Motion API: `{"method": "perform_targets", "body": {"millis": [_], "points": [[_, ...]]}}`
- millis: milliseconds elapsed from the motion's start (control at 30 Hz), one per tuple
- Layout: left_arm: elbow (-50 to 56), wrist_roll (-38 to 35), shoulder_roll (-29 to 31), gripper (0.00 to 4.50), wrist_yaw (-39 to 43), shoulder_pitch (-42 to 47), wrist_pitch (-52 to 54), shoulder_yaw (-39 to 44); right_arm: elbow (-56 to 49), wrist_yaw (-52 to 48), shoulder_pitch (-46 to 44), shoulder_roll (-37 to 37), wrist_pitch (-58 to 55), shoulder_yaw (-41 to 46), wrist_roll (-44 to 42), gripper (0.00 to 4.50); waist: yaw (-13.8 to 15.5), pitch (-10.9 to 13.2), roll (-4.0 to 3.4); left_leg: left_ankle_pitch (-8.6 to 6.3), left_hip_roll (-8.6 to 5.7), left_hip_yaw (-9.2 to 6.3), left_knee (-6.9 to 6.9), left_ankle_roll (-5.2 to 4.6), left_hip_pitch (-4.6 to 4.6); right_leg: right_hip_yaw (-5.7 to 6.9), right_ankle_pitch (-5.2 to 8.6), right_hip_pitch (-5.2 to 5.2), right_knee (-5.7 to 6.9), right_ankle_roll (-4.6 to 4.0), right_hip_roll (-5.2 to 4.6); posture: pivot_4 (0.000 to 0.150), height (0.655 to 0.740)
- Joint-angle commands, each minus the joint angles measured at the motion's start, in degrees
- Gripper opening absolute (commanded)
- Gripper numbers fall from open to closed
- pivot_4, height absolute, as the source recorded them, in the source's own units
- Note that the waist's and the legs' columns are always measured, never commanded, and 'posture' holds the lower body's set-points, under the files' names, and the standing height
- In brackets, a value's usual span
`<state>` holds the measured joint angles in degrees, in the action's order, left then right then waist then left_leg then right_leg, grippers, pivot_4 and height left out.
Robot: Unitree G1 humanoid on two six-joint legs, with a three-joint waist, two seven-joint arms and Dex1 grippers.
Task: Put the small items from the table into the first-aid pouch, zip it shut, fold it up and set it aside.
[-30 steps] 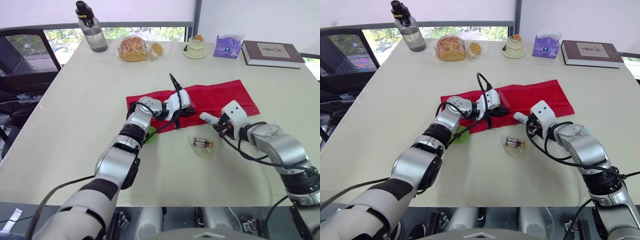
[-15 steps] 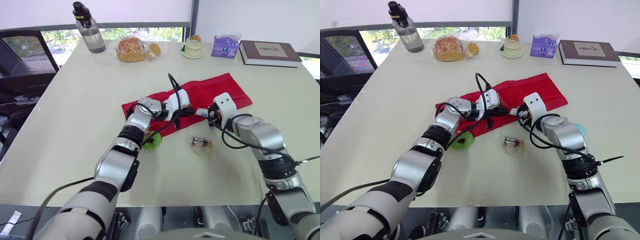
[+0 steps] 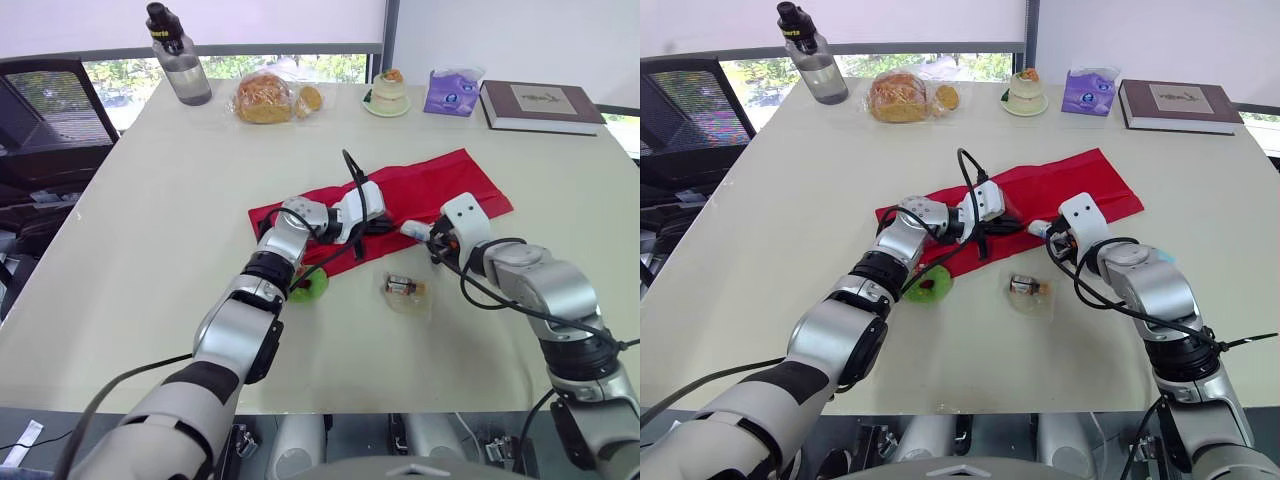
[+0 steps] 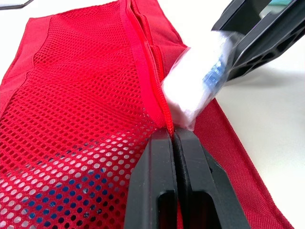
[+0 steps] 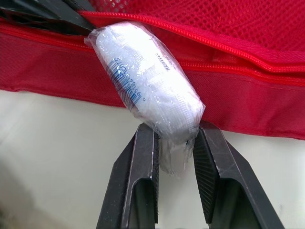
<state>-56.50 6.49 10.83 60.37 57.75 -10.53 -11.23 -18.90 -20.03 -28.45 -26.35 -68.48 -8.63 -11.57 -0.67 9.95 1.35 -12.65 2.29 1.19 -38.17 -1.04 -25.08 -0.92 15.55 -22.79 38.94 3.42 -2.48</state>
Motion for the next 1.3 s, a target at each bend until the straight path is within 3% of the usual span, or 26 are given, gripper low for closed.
{"method": "perform_targets", "body": {"millis": [33, 100, 167, 633, 667, 733, 767, 900, 1300], "points": [[-0.03, -1.00, -0.49, 0.00, -0.10, 1.49, -1.04, 0.45, -2.96, -1.51, 0.53, -1.27, 0.75, -0.30, -0.60, 1.45, -0.02, 0.00, 0.00, 0.00, 0.00, 0.01, 0.00, 0.00, 0.00, 0.00, 0.00, 0.00, -0.01, 0.00, 0.00, 0.150, 0.7400], [-0.35, -1.00, -0.51, 0.00, -0.09, 1.65, -1.19, 0.44, -3.18, -2.17, 1.16, -1.37, 2.04, -0.05, -0.83, 1.88, 0.05, 0.00, 0.00, 0.00, 0.00, 0.01, 0.00, 0.00, -0.01, -0.01, 0.00, 0.00, -0.02, 0.00, 0.00, 0.150, 0.7400], [-0.49, -0.98, -0.48, 0.00, 0.00, 1.68, -1.32, 0.42, -3.12, -3.13, 1.58, -1.77, 3.44, 0.22, -1.09, 2.77, 0.04, 0.00, 0.00, 0.00, 0.00, 0.00, 0.01, 0.00, -0.01, 0.00, 0.00, 0.00, -0.03, 0.00, 0.00, 0.150, 0.7400], [-0.65, -0.98, -0.70, 0.00, 0.08, 1.80, -1.73, 0.38, 3.61, -7.04, 1.11, -3.87, 13.98, -2.12, 1.28, 2.77, 0.04, 0.00, 0.00, 0.00, -0.01, 0.02, 0.00, 0.00, -0.01, -0.01, 0.00, 0.00, -0.04, 0.00, 0.00, 0.150, 0.7400], [-0.70, -1.00, -0.68, 0.00, 0.00, 1.87, -1.71, 0.43, 3.82, -7.04, 1.07, -3.71, 14.25, -2.09, 1.37, 2.25, 0.03, 0.00, 0.00, 0.00, -0.01, 0.01, 0.00, 0.00, -0.01, -0.01, 0.00, 0.00, -0.04, 0.00, 0.00, 0.150, 0.7400], [-0.77, -1.00, -0.63, 0.00, -0.07, 1.92, -1.74, 0.48, 4.01, -6.91, 0.86, -3.53, 14.35, -1.93, 1.64, 1.89, 0.04, 0.00, 0.00, 0.00, -0.01, 0.01, 0.00, 0.00, -0.01, -0.01, 0.00, 0.00, -0.03, 0.00, 0.00, 0.150, 0.7400], [-0.79, -1.02, -0.64, 0.00, -0.10, 1.94, -1.73, 0.50, 4.00, -6.87, 0.64, -3.50, 14.22, -1.71, 1.70, 1.29, 0.04, 0.00, 0.00, 0.00, 0.00, 0.01, 0.00, 0.00, -0.01, -0.01, 0.00, 0.00, -0.03, 0.00, 0.00, 0.150, 0.7400], [-0.60, -1.06, -0.70, 0.00, -0.14, 1.69, -1.83, 0.47, 2.93, -7.01, -0.44, -3.91, 10.64, -0.81, 0.99, 0.02, 0.02, 0.00, 0.00, 0.00, 0.00, 0.01, 0.00, 0.00, -0.01, -0.01, 0.00, 0.00, -0.02, 0.00, 0.00, 0.150, 0.7400], [1.19, -2.64, -2.64, 0.00, 0.65, 1.74, -2.17, 0.49, 7.89, -5.11, -7.19, -0.85, 8.00, -5.59, 4.32, 0.02, -0.01, 0.01, -0.01, 0.00, 0.00, 0.01, 0.02, 0.00, -0.02, 0.00, 0.00, -0.04, -0.01, 0.00, 0.00, 0.150, 0.7400]]}}
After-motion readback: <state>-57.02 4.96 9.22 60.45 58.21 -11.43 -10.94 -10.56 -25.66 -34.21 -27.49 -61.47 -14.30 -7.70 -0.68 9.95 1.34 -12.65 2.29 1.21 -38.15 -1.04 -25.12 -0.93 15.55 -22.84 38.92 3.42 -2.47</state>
